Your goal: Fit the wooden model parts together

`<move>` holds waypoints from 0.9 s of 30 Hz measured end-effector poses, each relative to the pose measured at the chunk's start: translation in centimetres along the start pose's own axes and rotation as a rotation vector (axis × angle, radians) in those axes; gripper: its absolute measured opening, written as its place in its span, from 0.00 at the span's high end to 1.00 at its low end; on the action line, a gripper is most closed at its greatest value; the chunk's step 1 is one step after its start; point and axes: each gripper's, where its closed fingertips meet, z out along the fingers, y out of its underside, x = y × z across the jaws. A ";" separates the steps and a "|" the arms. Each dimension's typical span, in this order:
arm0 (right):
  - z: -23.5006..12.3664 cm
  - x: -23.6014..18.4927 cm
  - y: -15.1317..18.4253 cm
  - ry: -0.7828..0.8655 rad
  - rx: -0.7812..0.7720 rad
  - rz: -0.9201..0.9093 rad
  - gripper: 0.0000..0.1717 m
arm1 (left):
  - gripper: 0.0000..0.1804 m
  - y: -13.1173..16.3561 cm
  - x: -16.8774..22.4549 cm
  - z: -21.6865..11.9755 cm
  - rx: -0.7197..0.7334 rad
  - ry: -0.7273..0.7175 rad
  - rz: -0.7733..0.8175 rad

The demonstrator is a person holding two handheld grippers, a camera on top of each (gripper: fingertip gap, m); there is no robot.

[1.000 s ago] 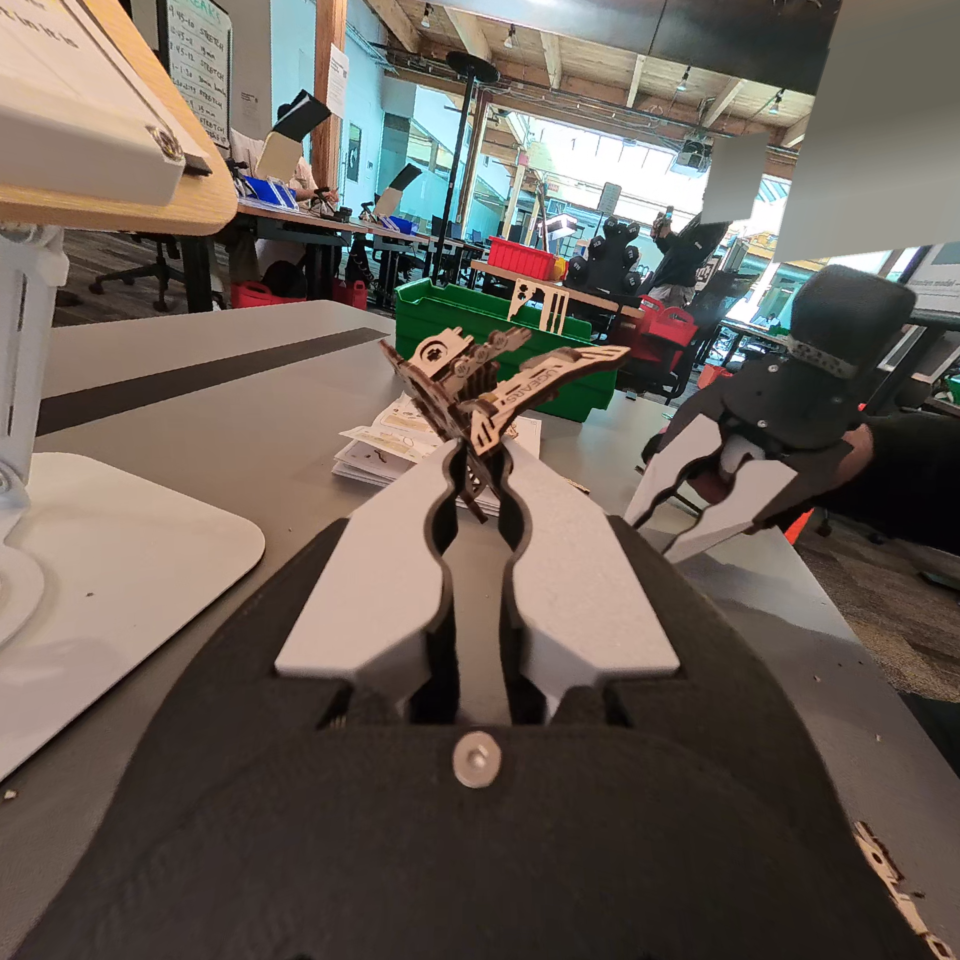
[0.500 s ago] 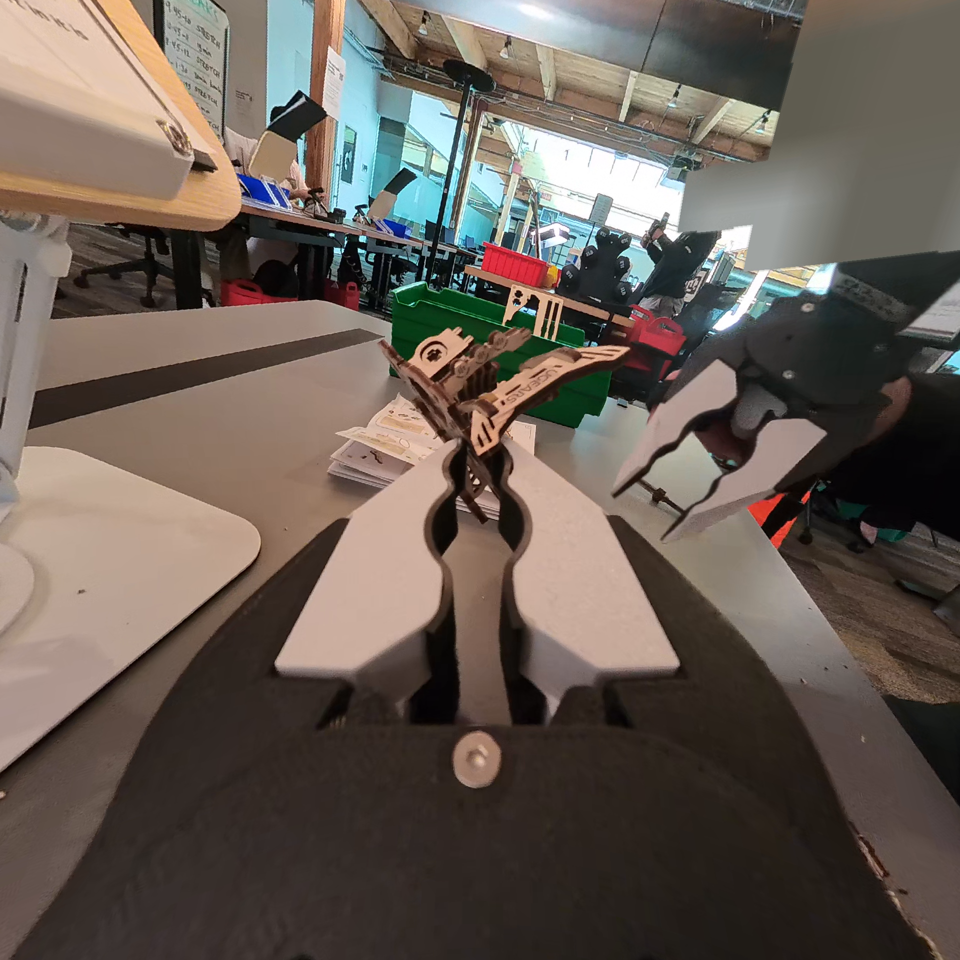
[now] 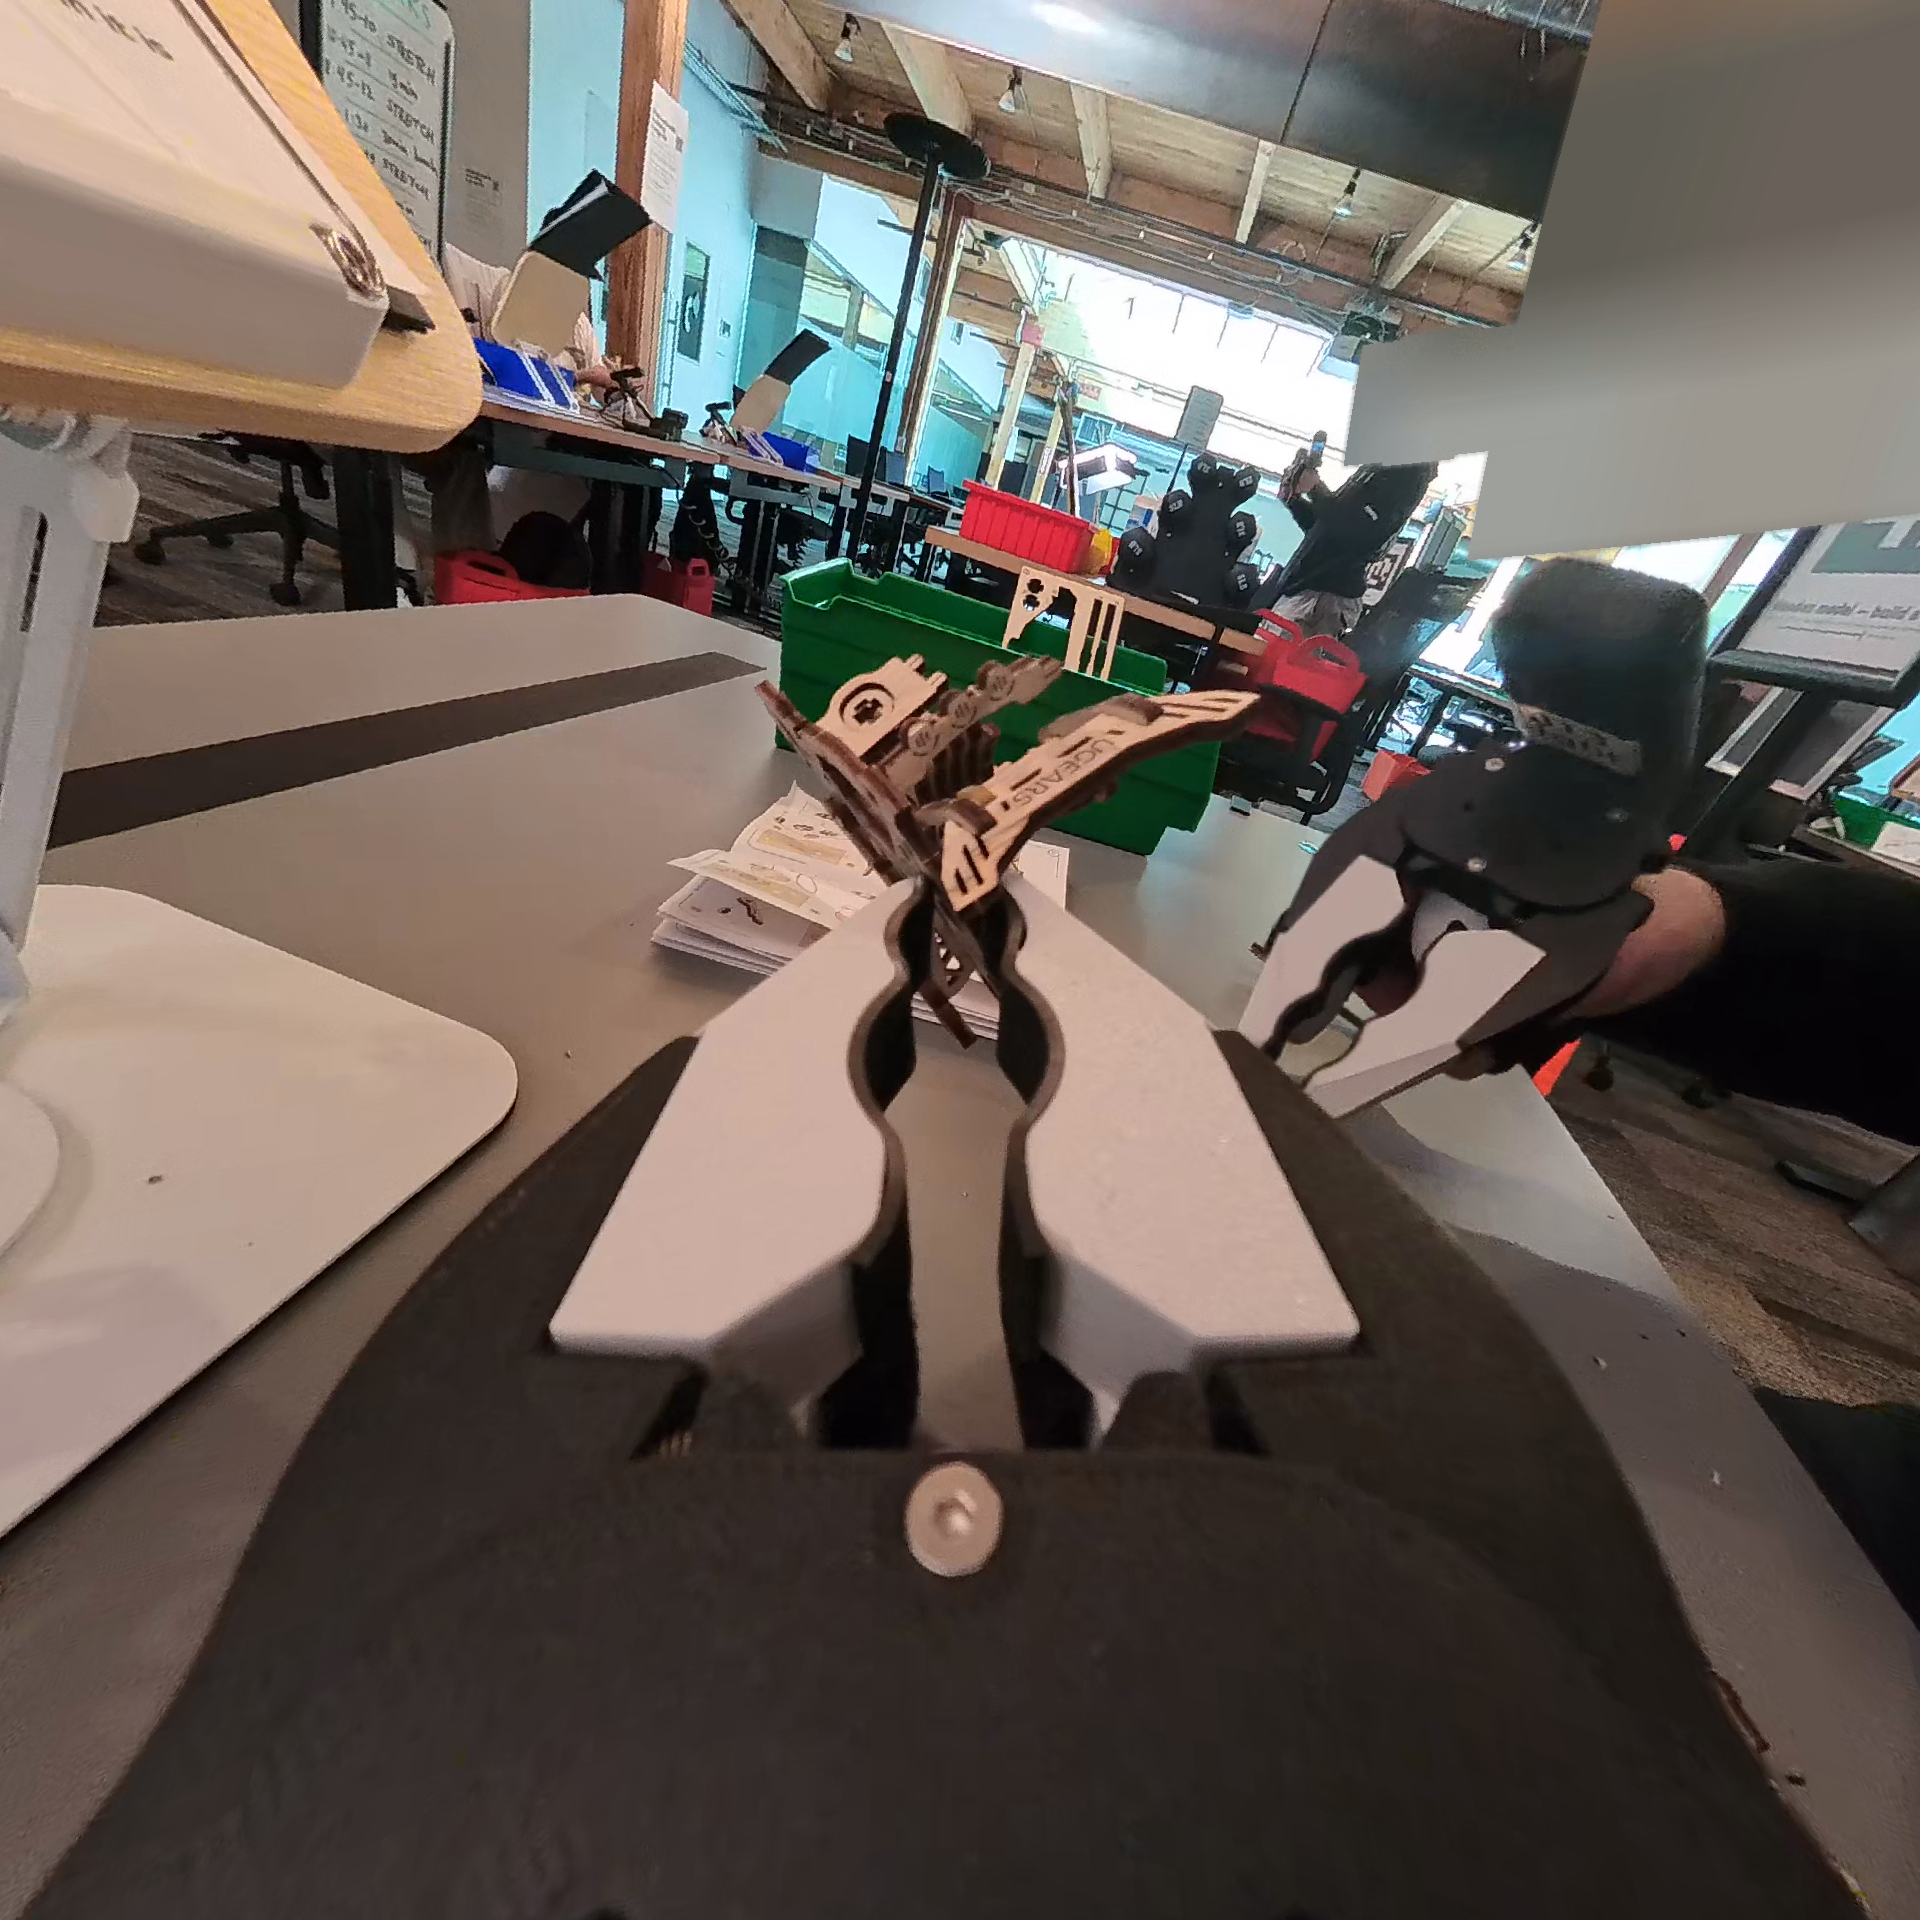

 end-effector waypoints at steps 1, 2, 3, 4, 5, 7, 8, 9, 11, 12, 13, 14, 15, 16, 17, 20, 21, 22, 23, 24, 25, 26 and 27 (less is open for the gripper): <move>0.0 -0.1 -0.1 -0.002 0.006 0.001 0.93 | 0.97 0.0 0.0 0.0 0.001 0.001 -0.001; 0.0 -0.1 -0.2 -0.004 0.010 0.005 0.93 | 0.97 0.0 0.0 0.0 0.001 0.001 -0.002; -0.1 0.1 -0.2 0.001 0.015 0.006 0.93 | 0.97 0.0 0.0 0.0 0.002 0.001 -0.004; -0.3 0.3 -0.2 0.009 0.022 0.006 0.93 | 0.97 0.0 0.0 0.0 0.003 0.002 -0.005; -0.6 0.4 -0.3 0.012 0.032 0.010 0.94 | 0.97 0.0 0.0 0.0 0.004 0.003 -0.007; -1.0 0.6 -0.3 0.011 0.046 0.021 0.94 | 0.97 -0.1 0.0 -0.1 0.005 0.004 -0.009; -1.2 0.7 -0.2 0.016 0.050 0.020 0.94 | 0.97 -0.1 0.0 -0.1 0.005 0.004 -0.008; -1.3 0.8 -0.1 0.022 0.046 0.019 0.94 | 0.97 -0.1 0.0 -0.1 0.005 0.005 -0.009; -1.4 1.1 0.2 0.030 0.039 0.026 0.94 | 0.97 0.0 0.0 0.0 0.003 0.005 -0.010; -1.4 1.1 0.2 0.027 0.042 0.034 0.94 | 0.97 0.0 0.0 0.0 0.004 0.006 -0.010; -1.5 1.1 0.3 0.022 0.045 0.043 0.94 | 0.97 0.0 0.0 -0.1 0.004 0.006 -0.010; -1.5 1.1 0.3 0.018 0.046 0.050 0.93 | 0.97 -0.1 0.0 -0.1 0.004 0.005 -0.010; -1.5 1.0 0.4 0.016 0.045 0.057 0.91 | 0.97 -0.1 0.0 -0.1 0.004 0.005 -0.010; -1.5 1.1 0.5 0.019 0.042 0.062 0.89 | 0.97 0.0 0.0 -0.1 0.004 0.005 -0.009; -1.6 1.2 0.7 0.025 0.037 0.065 0.88 | 0.97 0.0 0.0 0.0 0.003 0.005 -0.009; -1.9 1.4 1.1 0.046 0.025 0.067 0.85 | 0.97 0.0 0.0 0.0 0.003 0.005 -0.010; -1.9 1.4 1.2 0.051 0.021 0.066 0.84 | 0.97 0.0 -0.1 0.0 0.002 0.005 -0.011; -2.0 1.4 1.3 0.057 0.018 0.065 0.84 | 0.97 0.0 -0.1 0.0 0.002 0.005 -0.011; -2.1 1.4 1.3 0.060 0.017 0.064 0.83 | 0.97 0.0 -0.1 0.0 0.002 0.005 -0.012; -2.1 1.3 1.2 0.061 0.021 0.064 0.83 | 0.97 0.0 -0.1 0.0 0.002 0.005 -0.013; -2.2 1.3 1.1 0.062 0.024 0.067 0.83 | 0.97 0.0 -0.1 0.0 0.002 0.005 -0.014; -2.2 1.3 1.0 0.063 0.027 0.068 0.83 | 0.97 0.0 -0.1 0.0 0.002 0.005 -0.015; -2.2 1.3 0.9 0.063 0.028 0.068 0.83 | 0.97 0.0 -0.1 0.0 0.002 0.005 -0.015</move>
